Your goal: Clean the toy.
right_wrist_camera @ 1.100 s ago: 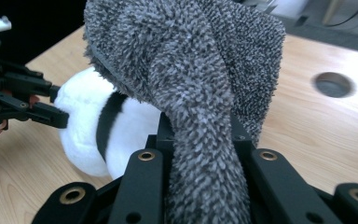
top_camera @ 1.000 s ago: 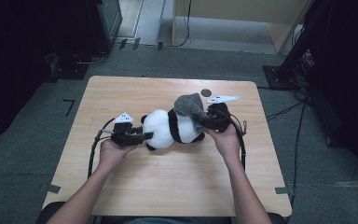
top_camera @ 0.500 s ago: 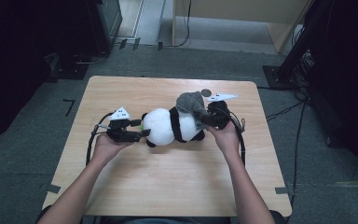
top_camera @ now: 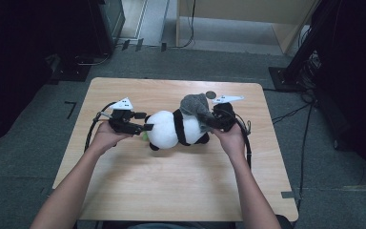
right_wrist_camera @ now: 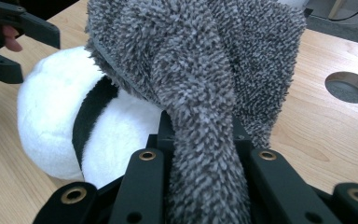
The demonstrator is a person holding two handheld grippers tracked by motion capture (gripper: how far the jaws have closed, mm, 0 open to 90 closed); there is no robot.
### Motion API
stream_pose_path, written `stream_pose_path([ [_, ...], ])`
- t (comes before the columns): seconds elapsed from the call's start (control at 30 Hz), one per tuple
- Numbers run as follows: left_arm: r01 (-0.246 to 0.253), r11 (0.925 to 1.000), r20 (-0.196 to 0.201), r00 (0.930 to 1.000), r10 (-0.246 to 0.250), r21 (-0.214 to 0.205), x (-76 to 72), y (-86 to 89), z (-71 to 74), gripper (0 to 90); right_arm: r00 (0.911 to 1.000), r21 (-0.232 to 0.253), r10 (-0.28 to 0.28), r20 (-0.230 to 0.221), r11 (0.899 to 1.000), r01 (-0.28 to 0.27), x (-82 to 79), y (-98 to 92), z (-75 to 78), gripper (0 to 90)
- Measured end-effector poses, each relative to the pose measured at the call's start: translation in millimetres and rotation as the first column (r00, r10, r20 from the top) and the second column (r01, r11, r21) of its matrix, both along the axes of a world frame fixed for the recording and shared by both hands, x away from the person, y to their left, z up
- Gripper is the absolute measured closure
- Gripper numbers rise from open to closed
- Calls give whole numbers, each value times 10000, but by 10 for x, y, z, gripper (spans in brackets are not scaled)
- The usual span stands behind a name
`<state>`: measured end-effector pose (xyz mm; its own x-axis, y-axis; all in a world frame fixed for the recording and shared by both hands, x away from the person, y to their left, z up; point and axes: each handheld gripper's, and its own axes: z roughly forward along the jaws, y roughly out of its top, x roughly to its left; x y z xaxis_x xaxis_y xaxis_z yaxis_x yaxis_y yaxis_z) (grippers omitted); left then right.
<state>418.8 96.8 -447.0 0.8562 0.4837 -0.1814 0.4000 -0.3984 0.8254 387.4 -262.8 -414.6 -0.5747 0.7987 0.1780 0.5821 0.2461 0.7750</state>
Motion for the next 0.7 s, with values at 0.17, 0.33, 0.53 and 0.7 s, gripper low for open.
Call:
stream_pose_path([
  [0.17, -38, 10000, -168, 9999, 37, -63, -24, -58, -76, 322, 10000, 79, 86, -20, 9999, -86, -2, -6, -5, 755],
  [0.33, 25, 9999, -220, 9998, -22, 110, -22, -47, -59, 254, 10000, 77, 56, 1, 10000, -56, 0, -4, -8, 756],
  [0.53, 317, 9993, -304, 9991, -311, 174, -41, -81, -102, 0, 10000, 87, 79, 10, 9999, -79, 0, -2, -9, 756],
  [0.7, 712, 9960, -293, 9971, -697, 543, -90, -189, -164, 0, 9997, 124, 238, 44, 9996, -239, -7, 31, -4, 756],
])
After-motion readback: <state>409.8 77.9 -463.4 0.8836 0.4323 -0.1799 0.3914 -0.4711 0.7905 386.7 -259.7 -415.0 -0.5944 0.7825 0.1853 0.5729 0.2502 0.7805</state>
